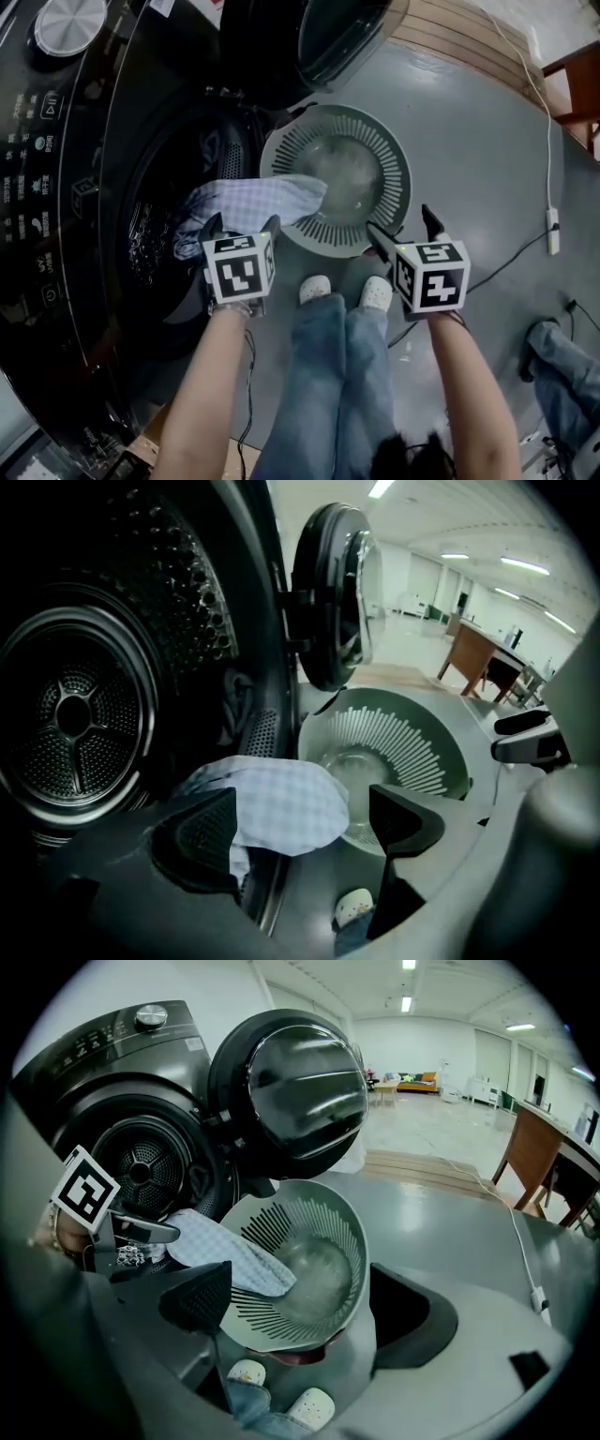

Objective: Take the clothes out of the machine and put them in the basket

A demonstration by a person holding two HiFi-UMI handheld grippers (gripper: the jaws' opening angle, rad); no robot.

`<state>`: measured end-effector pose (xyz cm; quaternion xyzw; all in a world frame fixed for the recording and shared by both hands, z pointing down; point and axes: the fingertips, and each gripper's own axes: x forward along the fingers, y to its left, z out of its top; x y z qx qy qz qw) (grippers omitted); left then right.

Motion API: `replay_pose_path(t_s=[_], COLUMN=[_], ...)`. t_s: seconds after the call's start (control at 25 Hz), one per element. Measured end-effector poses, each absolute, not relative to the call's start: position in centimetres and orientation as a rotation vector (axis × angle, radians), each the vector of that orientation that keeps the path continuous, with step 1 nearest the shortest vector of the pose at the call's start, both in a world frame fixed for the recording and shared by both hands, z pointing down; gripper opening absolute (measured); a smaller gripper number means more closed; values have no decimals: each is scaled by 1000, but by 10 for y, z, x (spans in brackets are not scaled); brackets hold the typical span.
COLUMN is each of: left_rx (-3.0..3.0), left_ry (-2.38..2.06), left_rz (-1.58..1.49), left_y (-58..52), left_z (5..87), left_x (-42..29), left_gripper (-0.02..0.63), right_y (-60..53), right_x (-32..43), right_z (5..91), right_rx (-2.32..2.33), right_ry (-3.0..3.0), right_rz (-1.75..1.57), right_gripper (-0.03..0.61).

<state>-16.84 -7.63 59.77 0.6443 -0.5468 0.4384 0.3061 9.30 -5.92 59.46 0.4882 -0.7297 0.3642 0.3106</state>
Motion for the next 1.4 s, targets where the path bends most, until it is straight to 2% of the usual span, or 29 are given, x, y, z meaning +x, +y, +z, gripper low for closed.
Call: replay_pose_path(t_s=[0.28,0.4,0.52,0.84,0.92,1.08,1.12,1.2,1.28,1.4], left_rx=[1449,1370,1328,1423,1428,1464,1471,1493,1529,1597], left_ry=[-1671,-1685,-1661,-1587,-1566,-1597,-1617,-1635,-1623,-1599], left_rz=[1190,1234,1269,1120,1110,1156,1156,1137,1102,1043], left_y=[-80,-81,-81,-91,-89,-87,-87,-87,-87,-86], left_z=[610,624,644,672,671,662,656,644,633,618], left_x=[-261,-285,-297,-285,-283,-274,-273,-268,-254,-224], left_gripper=[419,451,480,476,453,322,284,166,140,133], right_y=[-66,-67,-69,-69,-65,-56,-53,-50,-48,-48], right_x=[53,44,38,34,34,41,42,44,47,52], right_z=[602,606,610,629,630,628,626,621,615,606], right_rx=[1196,1178,1184,1195,1185,1189,1189,1192,1197,1213], right_ry=[-1966,-1974,-1993,-1969,-1969,-1951,-1948,-1952,-1954,-1955], right_rz=[940,939,942,967,958,933,936,942,936,933], right_gripper=[456,451,433,417,413,388,383,376,371,364])
